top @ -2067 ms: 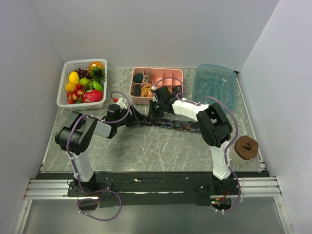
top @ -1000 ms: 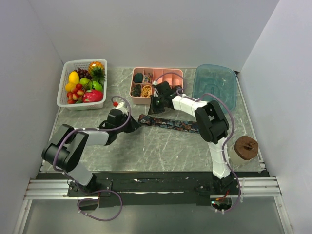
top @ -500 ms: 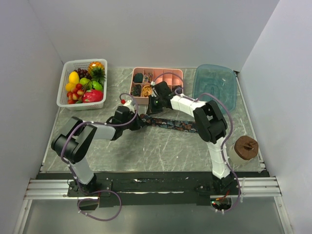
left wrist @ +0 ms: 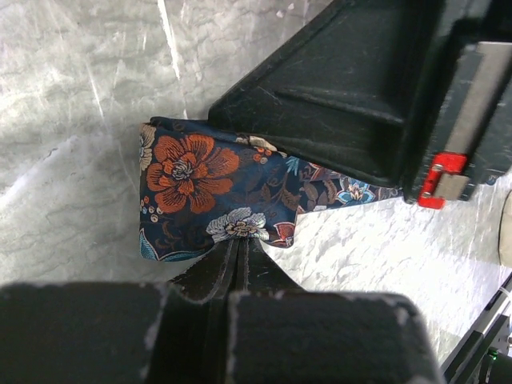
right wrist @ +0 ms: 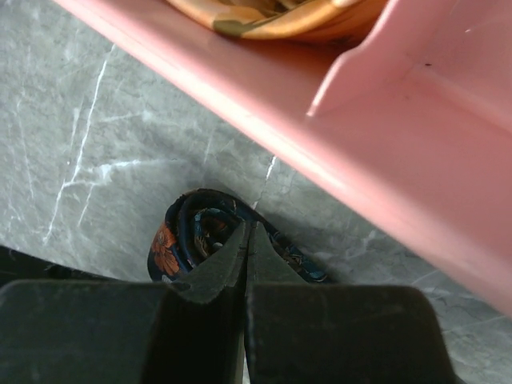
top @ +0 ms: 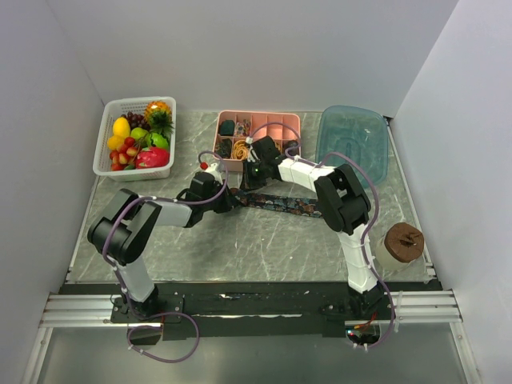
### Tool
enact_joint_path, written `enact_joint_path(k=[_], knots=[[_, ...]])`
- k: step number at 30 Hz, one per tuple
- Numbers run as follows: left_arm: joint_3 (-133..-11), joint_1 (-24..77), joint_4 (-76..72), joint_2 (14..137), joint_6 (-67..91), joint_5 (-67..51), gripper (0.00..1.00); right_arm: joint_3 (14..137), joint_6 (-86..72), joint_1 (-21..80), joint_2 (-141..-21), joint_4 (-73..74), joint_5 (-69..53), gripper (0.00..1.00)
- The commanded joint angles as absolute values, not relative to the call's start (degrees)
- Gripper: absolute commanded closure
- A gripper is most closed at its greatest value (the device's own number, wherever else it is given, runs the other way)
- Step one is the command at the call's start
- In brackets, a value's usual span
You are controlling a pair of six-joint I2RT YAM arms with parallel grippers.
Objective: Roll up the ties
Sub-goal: Roll the tie at the center of the board.
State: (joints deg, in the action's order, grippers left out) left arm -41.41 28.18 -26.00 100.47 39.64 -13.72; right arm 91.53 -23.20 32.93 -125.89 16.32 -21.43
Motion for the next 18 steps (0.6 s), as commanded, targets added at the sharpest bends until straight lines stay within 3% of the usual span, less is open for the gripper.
enact_joint_path(k=[1,13,18], knots=[[-43.8,28.3,-26.6,101.3,38.4,-14.2,0.99,91.4,-22.5,33.6,-123.0,15.1,-24.7,1.00],[-43.5,28.4,-26.5,100.7,38.1,-13.7,0.99,93.7,-21.7,33.6,-123.1,18.2,-21.8,1.00],[-41.2,28.5,-25.0,97.0,36.4,-12.3,0.91,94.7,-21.7,32.3,-120.9,19.6,-17.0,1.00]])
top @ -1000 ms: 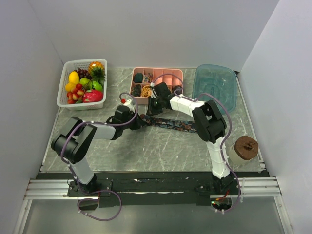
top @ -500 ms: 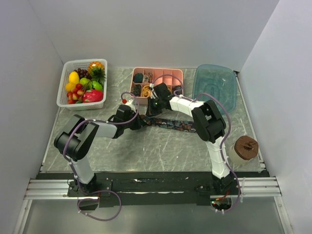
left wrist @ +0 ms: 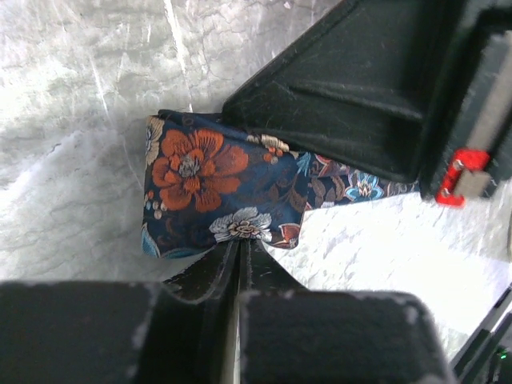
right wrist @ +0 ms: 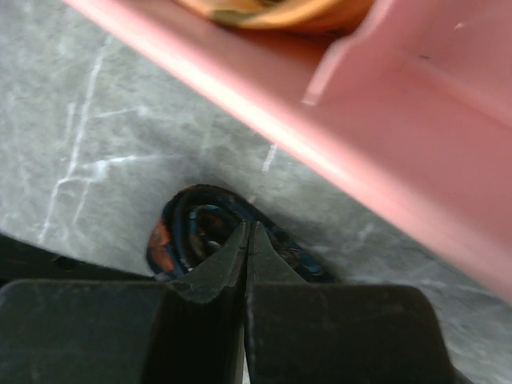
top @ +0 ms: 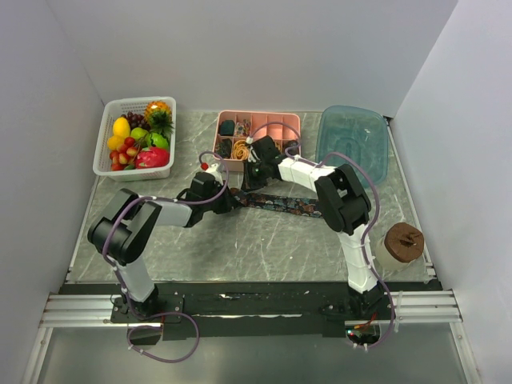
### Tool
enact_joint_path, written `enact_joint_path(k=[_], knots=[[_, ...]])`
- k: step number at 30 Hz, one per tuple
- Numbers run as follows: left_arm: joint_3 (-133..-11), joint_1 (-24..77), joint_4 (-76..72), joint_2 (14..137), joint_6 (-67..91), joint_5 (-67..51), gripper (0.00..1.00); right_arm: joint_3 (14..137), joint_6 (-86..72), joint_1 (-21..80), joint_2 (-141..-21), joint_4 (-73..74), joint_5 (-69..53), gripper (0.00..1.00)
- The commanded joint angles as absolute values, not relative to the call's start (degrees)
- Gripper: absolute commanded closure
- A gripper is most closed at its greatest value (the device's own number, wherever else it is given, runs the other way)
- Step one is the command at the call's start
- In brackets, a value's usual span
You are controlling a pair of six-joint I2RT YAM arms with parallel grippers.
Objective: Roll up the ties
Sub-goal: Roll the tie at the center of the board.
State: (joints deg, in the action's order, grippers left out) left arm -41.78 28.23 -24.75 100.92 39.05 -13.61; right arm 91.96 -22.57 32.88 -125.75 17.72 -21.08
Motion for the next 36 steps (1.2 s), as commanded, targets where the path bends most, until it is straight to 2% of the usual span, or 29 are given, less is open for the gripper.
enact_joint_path(k=[1,4,10,15,23,28,36], knots=[[-40.4,28.5,-24.7,95.5,35.8,-12.1,0.89,94.7,-21.8,32.1,-120.4,19.6,-15.7,1.00],[-38.9,28.4,-23.4,93.0,34.9,-11.8,0.78,94.0,-22.1,31.2,-118.4,19.3,-13.4,1.00],[-35.2,28.4,-22.5,88.3,33.6,-11.9,0.47,89.6,-22.1,30.4,-113.4,17.6,-12.7,1.00],[-32.0,28.4,-22.5,84.1,33.9,-10.6,0.42,86.1,-21.6,31.0,-109.5,16.4,-14.5,1.00],[-31.3,24.9,-22.0,78.6,35.6,-8.0,0.17,84.4,-18.5,33.9,-108.6,19.8,-14.2,1.00],[-33.2,19.6,-25.5,85.2,37.9,-14.9,0.15,83.3,-17.9,35.9,-108.9,20.8,-12.8,1.00],[-35.3,18.6,-35.5,96.8,42.6,-20.7,0.17,81.6,-17.8,37.2,-107.9,20.8,-12.2,1.00]])
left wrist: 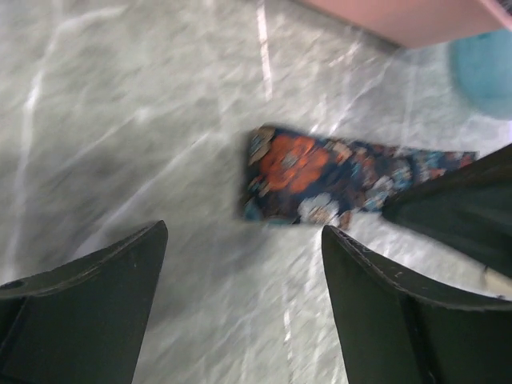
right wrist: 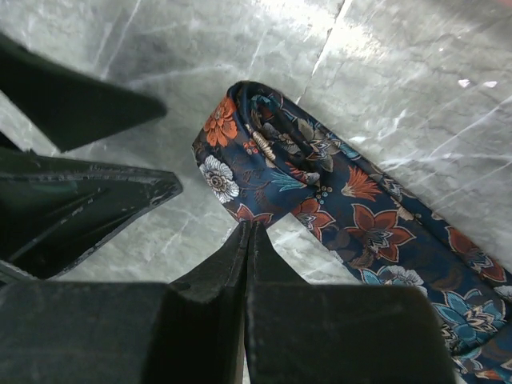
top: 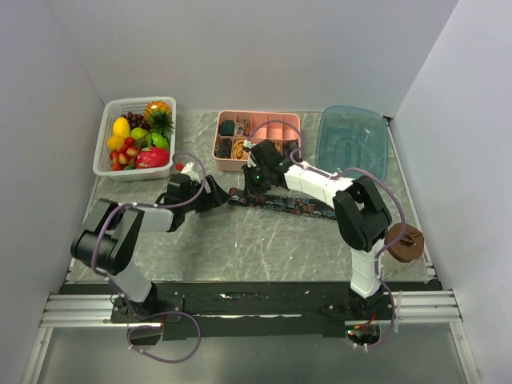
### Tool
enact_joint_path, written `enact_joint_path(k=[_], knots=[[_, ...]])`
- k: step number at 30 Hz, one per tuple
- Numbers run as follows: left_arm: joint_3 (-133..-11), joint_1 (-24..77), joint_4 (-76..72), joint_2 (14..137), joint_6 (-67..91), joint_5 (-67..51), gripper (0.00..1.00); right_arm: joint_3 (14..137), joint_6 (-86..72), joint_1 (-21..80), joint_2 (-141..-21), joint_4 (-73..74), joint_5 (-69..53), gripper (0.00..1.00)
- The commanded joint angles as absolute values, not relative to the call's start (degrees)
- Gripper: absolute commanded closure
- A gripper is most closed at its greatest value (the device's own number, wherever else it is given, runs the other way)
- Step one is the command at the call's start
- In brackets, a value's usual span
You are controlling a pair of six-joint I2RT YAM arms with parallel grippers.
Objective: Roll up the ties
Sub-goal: Roll the tie at the center of the board.
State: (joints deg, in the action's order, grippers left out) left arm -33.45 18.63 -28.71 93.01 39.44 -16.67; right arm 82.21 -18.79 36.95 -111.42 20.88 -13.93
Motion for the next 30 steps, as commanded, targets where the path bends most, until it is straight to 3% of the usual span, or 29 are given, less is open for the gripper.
enact_joint_path(k=[1,30], knots=[[-35.3,18.6,-36.3,97.3,43.0,-21.1,0.17,81.6,-17.8,37.1,-108.1,20.8,-12.3,1.00],[-37.7,18.6,-45.3,107.4,45.4,-24.5,0.24,88.6,-19.4,35.6,-117.3,20.5,-9.2,1.00]])
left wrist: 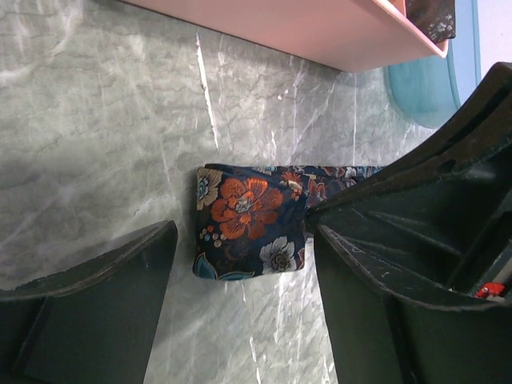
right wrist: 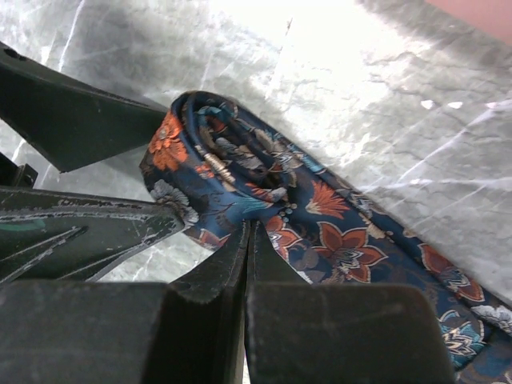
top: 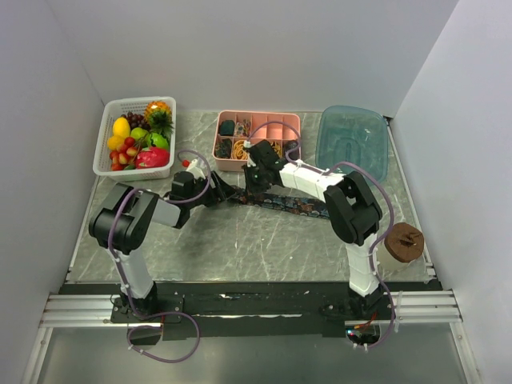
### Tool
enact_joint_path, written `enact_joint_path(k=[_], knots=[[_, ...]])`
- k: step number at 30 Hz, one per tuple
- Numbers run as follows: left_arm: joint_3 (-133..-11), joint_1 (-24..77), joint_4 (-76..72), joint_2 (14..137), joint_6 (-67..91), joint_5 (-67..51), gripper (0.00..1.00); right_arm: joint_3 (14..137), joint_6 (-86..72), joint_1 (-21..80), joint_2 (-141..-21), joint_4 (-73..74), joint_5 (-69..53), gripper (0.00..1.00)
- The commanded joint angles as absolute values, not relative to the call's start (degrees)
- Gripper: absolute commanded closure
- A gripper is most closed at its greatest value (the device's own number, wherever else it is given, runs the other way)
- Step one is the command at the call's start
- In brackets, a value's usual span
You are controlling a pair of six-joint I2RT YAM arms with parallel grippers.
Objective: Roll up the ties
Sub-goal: Roll the tie at the center of the board.
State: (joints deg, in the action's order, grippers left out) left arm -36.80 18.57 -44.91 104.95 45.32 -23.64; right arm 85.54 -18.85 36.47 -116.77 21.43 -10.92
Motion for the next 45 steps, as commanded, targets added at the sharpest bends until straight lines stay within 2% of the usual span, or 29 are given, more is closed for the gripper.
enact_joint_path(k=[1,14,17,22,30,33,45], knots=[[-37.7,18.6,-45.6,107.7,45.6,-24.6,0.25,88.8,-19.4,35.5,-117.6,20.6,-9.2,1.00],[-39.5,19.3,-48.0,111.1,46.8,-25.7,0.35,88.9,-20.2,35.4,-121.2,19.2,-10.0,1.00],[-40.2,19.5,-48.3,111.7,47.1,-25.9,0.42,88.8,-20.5,35.5,-121.7,18.9,-10.6,1.00],[-40.7,20.0,-48.9,111.6,47.6,-25.8,0.58,88.3,-21.2,35.4,-122.3,17.1,-12.4,1.00],[-39.6,20.4,-48.1,107.8,47.6,-24.0,0.68,88.8,-22.1,35.9,-123.2,14.9,-14.9,1.00],[-39.9,20.5,-45.4,105.7,46.8,-22.9,0.73,89.6,-22.4,36.3,-123.7,14.7,-15.5,1.00],[-44.9,24.1,-24.8,97.2,38.6,-14.5,0.82,95.4,-23.8,38.8,-127.4,15.3,-17.0,1.00]])
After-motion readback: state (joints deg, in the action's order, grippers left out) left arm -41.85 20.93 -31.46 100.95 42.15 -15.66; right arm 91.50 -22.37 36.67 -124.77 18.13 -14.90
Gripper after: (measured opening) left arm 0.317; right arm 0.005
